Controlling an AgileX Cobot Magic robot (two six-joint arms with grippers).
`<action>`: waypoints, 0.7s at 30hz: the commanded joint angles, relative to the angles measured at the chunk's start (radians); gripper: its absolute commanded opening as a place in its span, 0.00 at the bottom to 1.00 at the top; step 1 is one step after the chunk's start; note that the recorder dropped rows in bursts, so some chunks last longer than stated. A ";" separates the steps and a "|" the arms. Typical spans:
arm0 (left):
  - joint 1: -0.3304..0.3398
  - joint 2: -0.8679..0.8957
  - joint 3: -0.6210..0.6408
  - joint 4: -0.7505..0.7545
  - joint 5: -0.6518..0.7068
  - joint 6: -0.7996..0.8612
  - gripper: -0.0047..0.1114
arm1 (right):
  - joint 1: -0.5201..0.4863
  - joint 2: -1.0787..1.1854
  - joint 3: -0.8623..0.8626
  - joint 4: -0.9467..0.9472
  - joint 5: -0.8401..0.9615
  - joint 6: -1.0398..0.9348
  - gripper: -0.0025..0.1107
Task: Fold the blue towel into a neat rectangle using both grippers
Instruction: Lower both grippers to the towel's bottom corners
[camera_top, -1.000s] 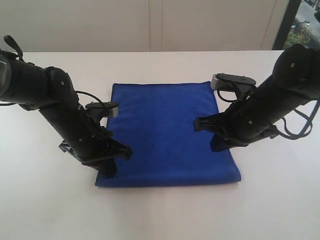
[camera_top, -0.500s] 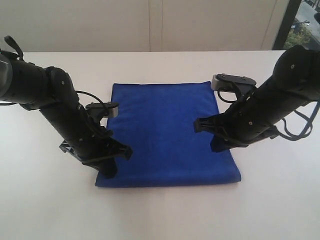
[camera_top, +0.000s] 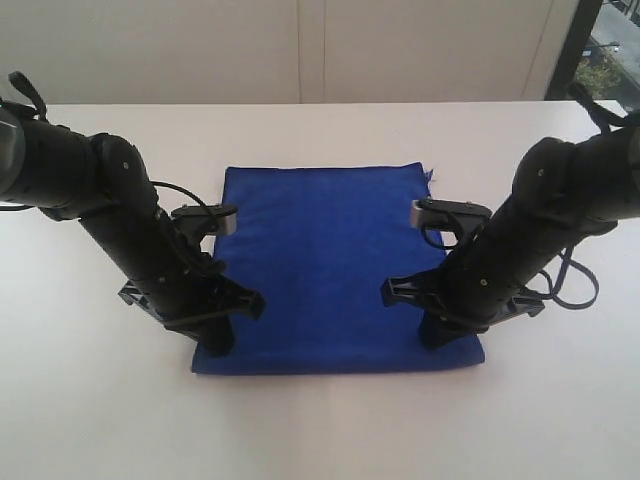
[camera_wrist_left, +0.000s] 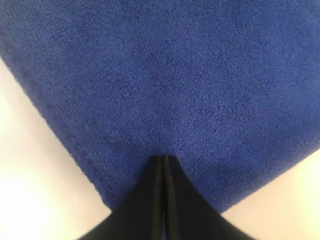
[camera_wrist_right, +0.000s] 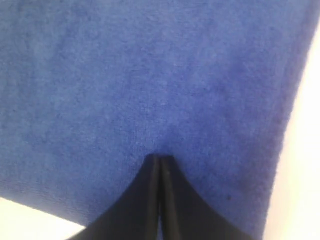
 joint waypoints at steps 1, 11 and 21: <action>-0.005 0.015 0.010 0.011 0.025 0.004 0.04 | -0.001 -0.001 0.007 -0.195 0.015 0.127 0.02; -0.005 0.015 0.010 0.011 0.025 0.004 0.04 | -0.001 -0.038 0.007 -0.212 0.017 0.144 0.02; -0.005 0.015 0.010 0.011 0.027 0.004 0.04 | -0.001 -0.046 0.007 -0.261 0.040 0.144 0.02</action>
